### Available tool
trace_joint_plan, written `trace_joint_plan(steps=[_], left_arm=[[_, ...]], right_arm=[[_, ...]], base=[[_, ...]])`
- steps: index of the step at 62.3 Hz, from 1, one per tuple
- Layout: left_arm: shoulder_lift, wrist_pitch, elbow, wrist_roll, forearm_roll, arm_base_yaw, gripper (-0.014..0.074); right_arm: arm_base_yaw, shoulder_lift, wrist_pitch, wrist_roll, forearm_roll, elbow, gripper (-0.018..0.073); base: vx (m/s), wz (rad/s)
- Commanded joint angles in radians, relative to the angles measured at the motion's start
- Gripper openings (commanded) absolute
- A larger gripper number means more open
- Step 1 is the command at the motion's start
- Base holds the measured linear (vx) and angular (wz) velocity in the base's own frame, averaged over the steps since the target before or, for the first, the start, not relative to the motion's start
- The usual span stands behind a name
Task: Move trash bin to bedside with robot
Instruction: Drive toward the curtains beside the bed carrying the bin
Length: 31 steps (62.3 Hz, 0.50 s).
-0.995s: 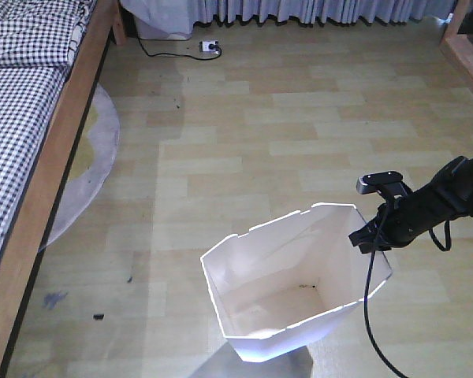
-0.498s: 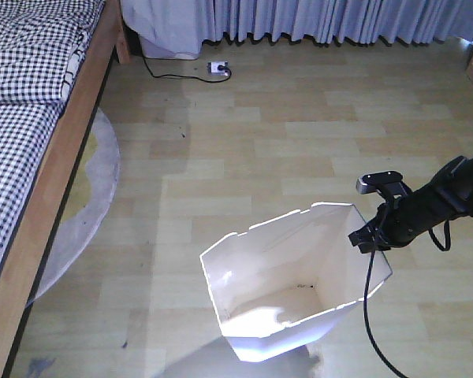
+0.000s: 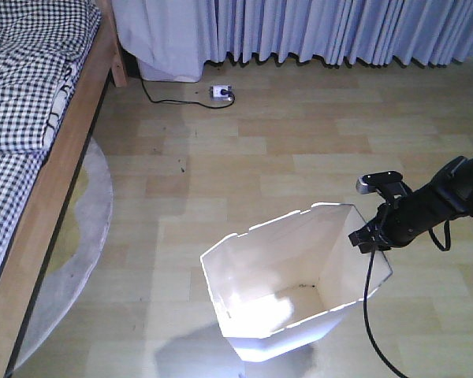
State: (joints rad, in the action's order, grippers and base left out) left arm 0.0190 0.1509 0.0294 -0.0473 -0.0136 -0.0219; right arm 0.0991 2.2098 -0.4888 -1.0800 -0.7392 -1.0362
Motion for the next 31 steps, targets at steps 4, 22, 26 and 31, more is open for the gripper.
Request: trace_joint_plan(steps=[4,22,26,31], left_arm=[[0.01,-0.078,0.028,-0.009,-0.004,-0.005,-0.0006],[0.01,-0.078,0.028,-0.009,-0.004,-0.005,-0.0006],[0.01,-0.078,0.028,-0.009,-0.004,-0.005,-0.0006],[0.01,-0.078,0.028,-0.009,-0.004,-0.005,-0.0006]], right_arm=[[0.004,-0.076,-0.078,0.008,-0.071,-0.025,-0.0006],[0.004,-0.076,-0.079,0.008,-0.071,-0.025,-0.0006],[0.004,-0.076,-0.08,0.008,-0.071,-0.025,-0.0006],[0.004,-0.076,-0.08,0.008,-0.071,-0.025,-0.0006]], base=[[0.45,0.0],[0.45,0.02],[0.44,0.05],[0.43,0.05]])
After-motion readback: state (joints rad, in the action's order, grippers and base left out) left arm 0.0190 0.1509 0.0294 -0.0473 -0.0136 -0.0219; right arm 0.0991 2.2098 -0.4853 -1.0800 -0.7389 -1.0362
